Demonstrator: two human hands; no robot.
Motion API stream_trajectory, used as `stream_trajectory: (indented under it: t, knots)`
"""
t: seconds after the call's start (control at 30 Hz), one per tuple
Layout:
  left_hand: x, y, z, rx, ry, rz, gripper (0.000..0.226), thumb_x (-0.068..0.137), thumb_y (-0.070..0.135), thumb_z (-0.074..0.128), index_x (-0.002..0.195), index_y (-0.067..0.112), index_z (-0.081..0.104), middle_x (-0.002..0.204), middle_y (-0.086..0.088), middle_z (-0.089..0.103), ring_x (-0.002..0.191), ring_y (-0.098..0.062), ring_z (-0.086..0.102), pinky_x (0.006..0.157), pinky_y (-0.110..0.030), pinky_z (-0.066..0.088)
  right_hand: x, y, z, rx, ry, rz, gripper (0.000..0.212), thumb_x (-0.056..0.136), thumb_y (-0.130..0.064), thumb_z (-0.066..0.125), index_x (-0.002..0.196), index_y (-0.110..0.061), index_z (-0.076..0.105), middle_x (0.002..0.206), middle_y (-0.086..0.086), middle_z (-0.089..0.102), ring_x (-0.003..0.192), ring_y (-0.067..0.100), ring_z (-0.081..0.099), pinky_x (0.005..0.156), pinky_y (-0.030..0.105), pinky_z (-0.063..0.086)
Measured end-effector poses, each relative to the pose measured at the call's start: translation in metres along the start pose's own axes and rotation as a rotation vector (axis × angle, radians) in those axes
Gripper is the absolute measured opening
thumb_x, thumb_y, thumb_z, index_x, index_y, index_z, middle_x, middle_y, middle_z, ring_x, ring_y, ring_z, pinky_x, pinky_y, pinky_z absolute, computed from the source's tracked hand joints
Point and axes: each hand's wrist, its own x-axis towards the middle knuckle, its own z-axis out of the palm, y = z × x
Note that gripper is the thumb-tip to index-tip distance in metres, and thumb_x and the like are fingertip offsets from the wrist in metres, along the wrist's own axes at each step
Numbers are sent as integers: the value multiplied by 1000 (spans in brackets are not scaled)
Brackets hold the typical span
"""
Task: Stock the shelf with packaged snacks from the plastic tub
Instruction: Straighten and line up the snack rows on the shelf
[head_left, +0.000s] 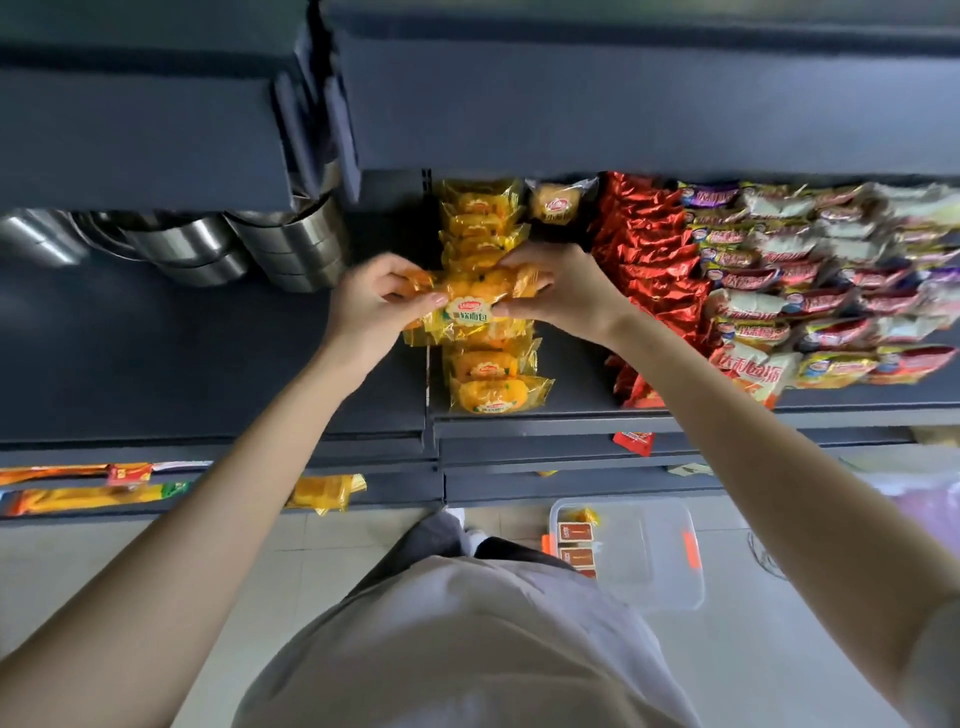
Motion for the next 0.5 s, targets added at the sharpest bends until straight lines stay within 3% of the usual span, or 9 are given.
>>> stream_trajectory:
  t: [0.17,0.5]
  knots:
    - [18,7,15,43,-98,74,24,76,7,77,81,22,59,80,6,65,68,4,63,62,-12,51,-3,1,-19,-228,-57,20,57,78,-34,75,127,-10,58,128,5,61,110,19,59,91,26,42]
    - [21,6,49,61,-163,83,21,78,8,76,89,17,61,85,4,65,80,-8,63,68,-17,51,-27,23,-34,-246,-22,79,55,76,-34,76,122,-7,61,123,9,64,113,22,59,97,36,46]
